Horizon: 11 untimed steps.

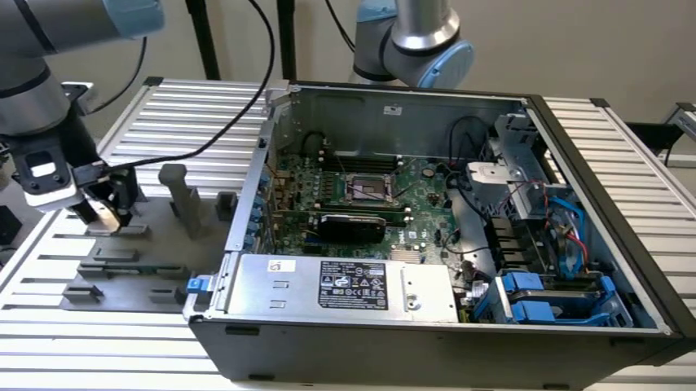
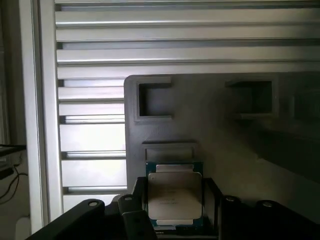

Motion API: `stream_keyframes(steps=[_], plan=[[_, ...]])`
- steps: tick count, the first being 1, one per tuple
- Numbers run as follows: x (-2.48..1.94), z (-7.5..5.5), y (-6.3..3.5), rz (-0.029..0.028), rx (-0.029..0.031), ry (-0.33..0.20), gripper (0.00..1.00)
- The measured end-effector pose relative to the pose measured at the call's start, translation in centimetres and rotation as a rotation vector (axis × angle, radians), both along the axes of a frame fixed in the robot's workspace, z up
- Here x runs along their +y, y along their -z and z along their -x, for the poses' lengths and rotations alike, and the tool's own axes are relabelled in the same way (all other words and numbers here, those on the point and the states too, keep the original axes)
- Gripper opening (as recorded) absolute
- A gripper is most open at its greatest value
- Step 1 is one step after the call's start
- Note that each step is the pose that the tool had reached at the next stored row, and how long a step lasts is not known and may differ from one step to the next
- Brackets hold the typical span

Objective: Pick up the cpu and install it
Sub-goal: 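Pick up the cpu and move it towards the insertion slot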

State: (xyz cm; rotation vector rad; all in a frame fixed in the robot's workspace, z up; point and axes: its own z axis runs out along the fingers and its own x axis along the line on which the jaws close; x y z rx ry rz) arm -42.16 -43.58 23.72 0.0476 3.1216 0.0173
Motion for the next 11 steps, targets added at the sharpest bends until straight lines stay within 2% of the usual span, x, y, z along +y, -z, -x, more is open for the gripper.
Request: stream_keyframes(steps=[11], plan=[[0.0, -0.6, -4.99, 0.0, 0.0, 0.0, 0.55]])
